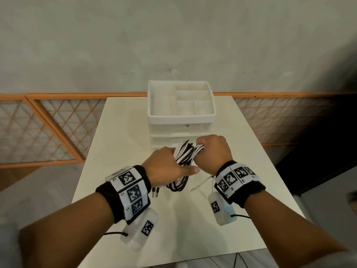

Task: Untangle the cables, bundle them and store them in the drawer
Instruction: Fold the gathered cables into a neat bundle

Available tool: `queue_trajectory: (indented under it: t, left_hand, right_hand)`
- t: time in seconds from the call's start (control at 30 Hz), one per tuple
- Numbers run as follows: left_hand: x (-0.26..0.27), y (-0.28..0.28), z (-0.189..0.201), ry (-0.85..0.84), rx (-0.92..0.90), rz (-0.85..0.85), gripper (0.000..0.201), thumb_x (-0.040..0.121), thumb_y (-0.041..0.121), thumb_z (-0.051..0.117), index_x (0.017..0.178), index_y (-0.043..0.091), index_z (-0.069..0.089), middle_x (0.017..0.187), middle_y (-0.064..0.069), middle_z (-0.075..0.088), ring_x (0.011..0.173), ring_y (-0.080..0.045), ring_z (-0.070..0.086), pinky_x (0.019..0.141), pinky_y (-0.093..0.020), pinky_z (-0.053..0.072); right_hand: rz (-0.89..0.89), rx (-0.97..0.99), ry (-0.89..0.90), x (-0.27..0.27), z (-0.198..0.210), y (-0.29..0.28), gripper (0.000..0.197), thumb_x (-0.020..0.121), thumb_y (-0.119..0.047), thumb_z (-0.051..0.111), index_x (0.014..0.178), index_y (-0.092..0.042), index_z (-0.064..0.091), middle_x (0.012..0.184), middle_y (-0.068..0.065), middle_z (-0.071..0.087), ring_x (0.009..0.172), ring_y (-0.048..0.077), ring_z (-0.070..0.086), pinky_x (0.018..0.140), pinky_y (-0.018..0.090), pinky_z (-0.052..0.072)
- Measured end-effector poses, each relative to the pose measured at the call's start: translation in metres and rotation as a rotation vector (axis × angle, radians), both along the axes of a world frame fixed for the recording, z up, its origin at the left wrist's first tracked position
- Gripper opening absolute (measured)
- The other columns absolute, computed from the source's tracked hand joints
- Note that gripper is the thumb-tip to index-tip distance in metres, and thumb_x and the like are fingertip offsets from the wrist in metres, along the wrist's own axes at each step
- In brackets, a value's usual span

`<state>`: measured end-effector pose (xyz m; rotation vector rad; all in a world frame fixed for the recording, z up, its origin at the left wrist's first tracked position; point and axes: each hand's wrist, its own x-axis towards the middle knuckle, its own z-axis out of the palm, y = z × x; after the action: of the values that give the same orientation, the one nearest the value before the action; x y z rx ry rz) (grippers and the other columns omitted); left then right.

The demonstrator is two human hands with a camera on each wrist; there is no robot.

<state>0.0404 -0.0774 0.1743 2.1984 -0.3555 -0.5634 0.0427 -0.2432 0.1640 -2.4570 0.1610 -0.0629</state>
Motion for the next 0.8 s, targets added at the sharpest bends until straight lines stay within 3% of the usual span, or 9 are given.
queue_trajectory:
  t: [0.07, 0.17, 0.3, 0.37, 0.47, 0.53, 0.63, 0.73, 0.8]
  left_hand:
    - [0.002, -0.003, -0.004, 0.036, -0.040, 0.136, 0.033, 0.070, 0.051, 0.080, 0.085, 0.024, 0.069, 0.064, 0.010, 0.071, 0.059, -0.002, 0.067, 0.058, -0.021, 0.051]
    - [0.007, -0.001, -0.008, 0.085, -0.134, 0.169, 0.045, 0.062, 0.052, 0.079, 0.097, 0.024, 0.072, 0.087, 0.004, 0.076, 0.080, -0.012, 0.073, 0.078, -0.034, 0.060]
    - [0.001, 0.000, -0.002, 0.010, -0.292, 0.117, 0.007, 0.084, 0.015, 0.071, 0.090, 0.012, 0.074, 0.085, -0.007, 0.076, 0.082, -0.020, 0.072, 0.080, -0.032, 0.057]
    - [-0.001, 0.001, 0.000, -0.015, -0.333, 0.074, 0.011, 0.087, 0.003, 0.063, 0.086, 0.008, 0.073, 0.082, -0.006, 0.077, 0.079, -0.016, 0.072, 0.078, -0.027, 0.056]
    - [0.006, 0.009, -0.002, -0.062, -0.320, 0.153, 0.013, 0.086, -0.001, 0.059, 0.081, 0.003, 0.069, 0.074, -0.007, 0.075, 0.069, -0.013, 0.069, 0.072, -0.026, 0.054]
    - [0.012, 0.016, -0.004, -0.097, -0.337, 0.258, 0.010, 0.083, -0.004, 0.057, 0.080, -0.002, 0.066, 0.067, -0.008, 0.072, 0.061, -0.012, 0.065, 0.064, -0.022, 0.051]
    - [0.015, 0.016, -0.003, -0.101, -0.392, 0.322, 0.010, 0.089, 0.008, 0.062, 0.081, 0.002, 0.064, 0.066, -0.011, 0.070, 0.054, -0.011, 0.064, 0.059, -0.022, 0.049]
    - [0.011, 0.008, 0.004, -0.125, -0.458, 0.306, 0.031, 0.090, 0.047, 0.063, 0.081, 0.017, 0.064, 0.064, -0.005, 0.067, 0.054, -0.007, 0.063, 0.055, -0.014, 0.048]
    - [0.009, 0.002, 0.007, -0.162, -0.523, 0.290, 0.040, 0.082, 0.057, 0.061, 0.089, 0.018, 0.066, 0.071, 0.003, 0.070, 0.067, -0.005, 0.068, 0.061, -0.014, 0.050]
  right_hand:
    - [-0.021, 0.000, -0.013, -0.001, 0.006, 0.002, 0.026, 0.062, 0.000, 0.053, 0.048, -0.018, 0.042, 0.050, 0.000, 0.045, 0.050, 0.018, 0.038, 0.047, 0.024, 0.028]
    - [-0.022, 0.022, -0.049, -0.003, 0.014, 0.006, 0.035, 0.063, 0.002, 0.053, 0.046, -0.022, 0.035, 0.049, -0.002, 0.038, 0.050, 0.017, 0.033, 0.047, 0.026, 0.026]
    - [0.034, 0.088, -0.133, -0.004, 0.021, 0.009, 0.034, 0.064, 0.005, 0.054, 0.048, -0.018, 0.035, 0.046, -0.005, 0.034, 0.048, 0.016, 0.029, 0.045, 0.025, 0.023]
    - [0.100, 0.109, -0.156, -0.005, 0.021, 0.007, 0.022, 0.066, 0.002, 0.060, 0.056, -0.013, 0.046, 0.048, -0.005, 0.044, 0.049, 0.016, 0.038, 0.047, 0.024, 0.030]
    - [0.156, 0.335, -0.095, -0.007, 0.017, -0.005, 0.009, 0.081, -0.009, 0.072, 0.084, -0.013, 0.065, 0.071, -0.004, 0.067, 0.065, 0.012, 0.060, 0.063, 0.024, 0.049]
    - [0.164, 0.573, -0.076, -0.009, 0.013, -0.016, 0.011, 0.090, -0.008, 0.068, 0.100, -0.010, 0.071, 0.083, 0.004, 0.073, 0.075, 0.017, 0.067, 0.076, 0.027, 0.055]
    - [0.157, 0.698, -0.124, -0.013, 0.007, -0.017, 0.020, 0.095, -0.005, 0.062, 0.110, -0.012, 0.074, 0.091, 0.016, 0.075, 0.083, 0.030, 0.070, 0.085, 0.034, 0.057]
    - [0.117, 0.798, -0.201, -0.017, 0.004, 0.002, 0.026, 0.092, -0.006, 0.066, 0.107, -0.025, 0.075, 0.093, 0.009, 0.078, 0.083, 0.026, 0.074, 0.082, 0.034, 0.059]
    - [0.130, 0.764, -0.281, -0.020, 0.002, 0.015, 0.023, 0.092, -0.008, 0.067, 0.103, -0.026, 0.076, 0.091, -0.002, 0.079, 0.082, 0.019, 0.074, 0.080, 0.030, 0.059]
